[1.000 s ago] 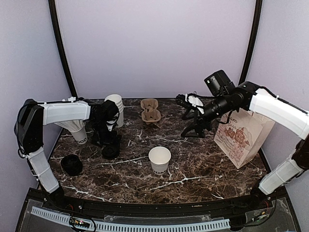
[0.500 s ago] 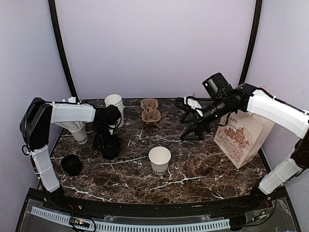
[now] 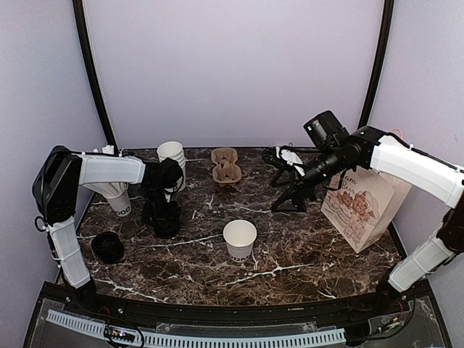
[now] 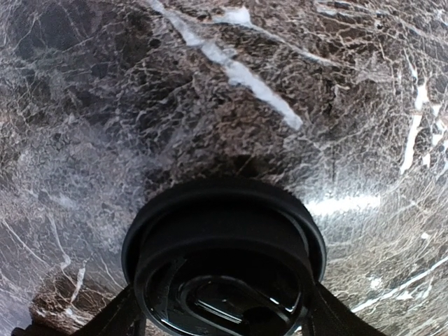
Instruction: Pack the takeout coffee
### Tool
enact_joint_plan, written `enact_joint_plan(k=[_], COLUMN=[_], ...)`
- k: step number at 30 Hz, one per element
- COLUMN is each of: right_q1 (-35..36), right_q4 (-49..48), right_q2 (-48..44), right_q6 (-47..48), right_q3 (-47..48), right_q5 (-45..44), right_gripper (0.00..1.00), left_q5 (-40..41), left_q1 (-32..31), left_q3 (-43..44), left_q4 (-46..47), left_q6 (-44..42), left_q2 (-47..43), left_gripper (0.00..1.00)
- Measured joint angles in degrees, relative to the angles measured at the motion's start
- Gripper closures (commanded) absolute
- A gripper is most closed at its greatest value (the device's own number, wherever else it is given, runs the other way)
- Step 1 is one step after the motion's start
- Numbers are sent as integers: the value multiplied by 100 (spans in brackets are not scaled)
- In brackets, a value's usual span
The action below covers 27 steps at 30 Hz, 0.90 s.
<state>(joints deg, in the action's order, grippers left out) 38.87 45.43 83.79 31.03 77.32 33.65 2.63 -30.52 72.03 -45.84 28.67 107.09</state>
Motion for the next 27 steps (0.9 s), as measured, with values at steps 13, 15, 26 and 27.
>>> enact_joint_plan(k=[13, 15, 26, 27], right_q1=[-35, -120, -1266, -1346], right_q4=[-57, -94, -573, -625], right_q2=[0, 7, 24, 11], right_q6=[-31, -48, -251, -286], right_q3=[-22, -68, -1027, -1056], right_q5=[2, 15, 369, 402], right_gripper=[8, 9, 8, 8], left_q5=[79, 101, -37, -24], left_q1=[-321, -651, -2640, -2686], left_q3=[1012, 1552, 3858, 3936], left_q4=[-651, -741, -1152, -1213], left_q6=[-557, -841, -2210, -2288], left_q2=[-304, -422, -26, 103], left_gripper=[32, 32, 31, 31])
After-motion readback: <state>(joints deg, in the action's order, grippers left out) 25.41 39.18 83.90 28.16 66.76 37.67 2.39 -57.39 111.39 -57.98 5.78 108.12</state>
